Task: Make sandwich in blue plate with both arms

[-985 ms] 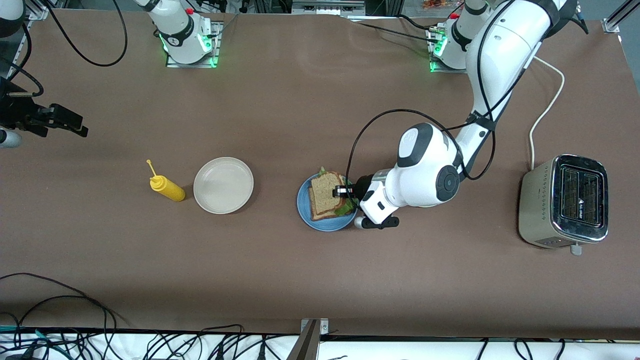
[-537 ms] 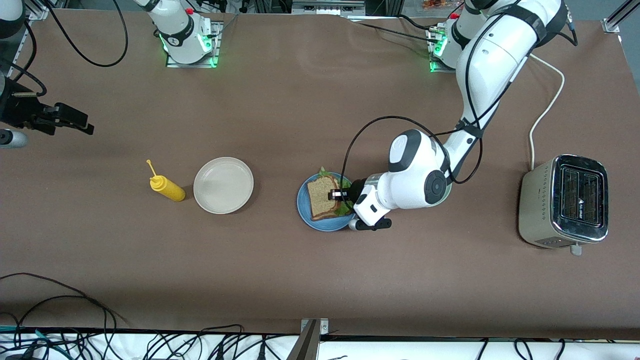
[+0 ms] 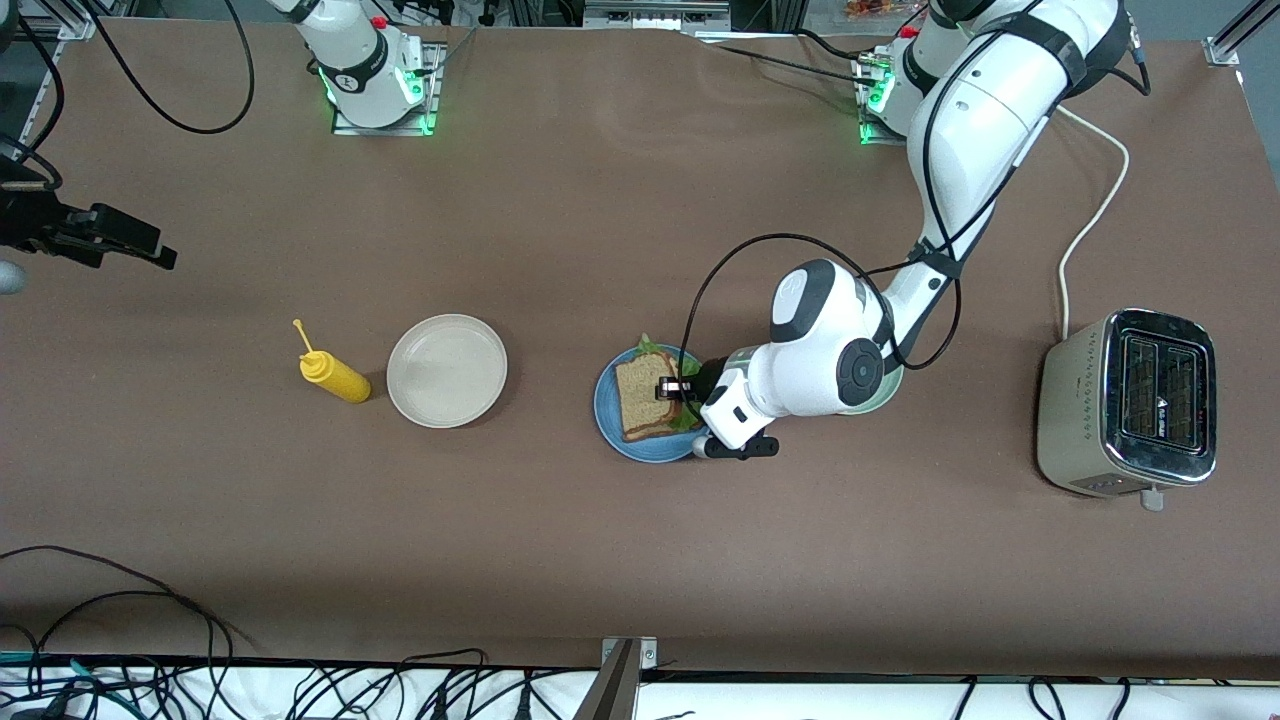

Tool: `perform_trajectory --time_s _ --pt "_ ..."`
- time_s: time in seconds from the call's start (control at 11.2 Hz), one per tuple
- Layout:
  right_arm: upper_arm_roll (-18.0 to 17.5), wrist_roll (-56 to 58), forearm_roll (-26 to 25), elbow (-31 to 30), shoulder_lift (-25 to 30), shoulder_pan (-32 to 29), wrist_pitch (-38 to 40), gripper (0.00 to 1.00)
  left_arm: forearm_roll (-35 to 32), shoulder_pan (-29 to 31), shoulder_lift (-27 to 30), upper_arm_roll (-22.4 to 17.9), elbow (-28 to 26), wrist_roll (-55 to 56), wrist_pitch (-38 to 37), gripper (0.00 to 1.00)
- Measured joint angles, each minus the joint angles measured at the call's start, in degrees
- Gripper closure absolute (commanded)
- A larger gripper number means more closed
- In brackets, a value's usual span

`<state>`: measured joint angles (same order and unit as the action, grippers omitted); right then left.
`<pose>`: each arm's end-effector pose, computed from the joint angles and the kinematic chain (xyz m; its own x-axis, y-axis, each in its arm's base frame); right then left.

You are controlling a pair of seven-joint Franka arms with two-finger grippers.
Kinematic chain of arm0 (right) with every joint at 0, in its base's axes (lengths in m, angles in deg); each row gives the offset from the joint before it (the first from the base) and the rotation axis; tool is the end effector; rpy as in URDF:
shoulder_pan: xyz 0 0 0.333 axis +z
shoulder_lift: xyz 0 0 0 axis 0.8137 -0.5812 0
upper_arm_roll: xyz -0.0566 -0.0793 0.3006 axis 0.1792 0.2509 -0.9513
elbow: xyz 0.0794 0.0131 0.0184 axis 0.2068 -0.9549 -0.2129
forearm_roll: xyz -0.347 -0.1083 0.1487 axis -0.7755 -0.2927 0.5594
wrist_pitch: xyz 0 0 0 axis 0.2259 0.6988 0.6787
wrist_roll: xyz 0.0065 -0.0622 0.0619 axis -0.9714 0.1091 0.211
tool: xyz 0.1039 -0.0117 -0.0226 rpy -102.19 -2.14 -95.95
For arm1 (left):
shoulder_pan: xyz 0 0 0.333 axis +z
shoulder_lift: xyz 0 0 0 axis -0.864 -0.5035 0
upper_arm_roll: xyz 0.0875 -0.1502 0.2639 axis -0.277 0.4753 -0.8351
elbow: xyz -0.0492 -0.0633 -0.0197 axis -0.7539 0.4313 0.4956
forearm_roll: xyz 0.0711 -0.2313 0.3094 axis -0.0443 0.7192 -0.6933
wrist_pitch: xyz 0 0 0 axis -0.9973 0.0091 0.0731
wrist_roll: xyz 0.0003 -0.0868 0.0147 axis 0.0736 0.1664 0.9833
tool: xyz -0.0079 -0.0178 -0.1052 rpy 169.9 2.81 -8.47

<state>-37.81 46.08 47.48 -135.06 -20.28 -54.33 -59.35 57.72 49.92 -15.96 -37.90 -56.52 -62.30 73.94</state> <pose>0.5659 -0.0423 0.5798 0.9965 -0.0662 -0.0515 -0.0722 -0.9894 -0.1261 0.6463 -0.3810 0.2586 0.9781 0.0281 -0.2063 0.1392 -0.8250 0.5477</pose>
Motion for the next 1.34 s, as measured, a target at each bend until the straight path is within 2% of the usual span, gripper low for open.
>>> perform_trajectory --time_s 0.36,0.54,0.72,0.99,1.16,1.34 --pt "0.3 -0.7 -2.5 1.2 -0.2 0.0 1.3 0.00 0.0 0.5 0.2 0.0 0.0 0.0 -1.1 0.00" --pt "-0.5 0.7 -6.2 1.3 -0.4 0.3 1.3 0.00 -0.8 1.2 1.7 0.0 0.3 0.0 -4.7 0.00" --pt "-2.0 1.3 -8.3 1.4 -0.4 1.0 1.2 0.00 -6.3 2.4 5.2 0.0 0.7 0.3 -10.0 0.00" --pt "-3.9 2.0 -11.3 1.8 -0.5 1.3 1.1 0.00 -7.9 4.2 11.5 -0.3 0.8 2.4 -17.8 0.00" --pt "-4.5 2.0 -11.4 1.8 -0.5 1.3 1.2 0.00 -8.8 4.5 15.6 -2.7 0.8 2.6 -23.9 0.00" --pt "-4.5 2.0 -9.0 1.8 -0.5 1.3 1.4 0.00 -12.4 4.9 19.9 -5.4 0.9 2.6 -30.6 0.00"
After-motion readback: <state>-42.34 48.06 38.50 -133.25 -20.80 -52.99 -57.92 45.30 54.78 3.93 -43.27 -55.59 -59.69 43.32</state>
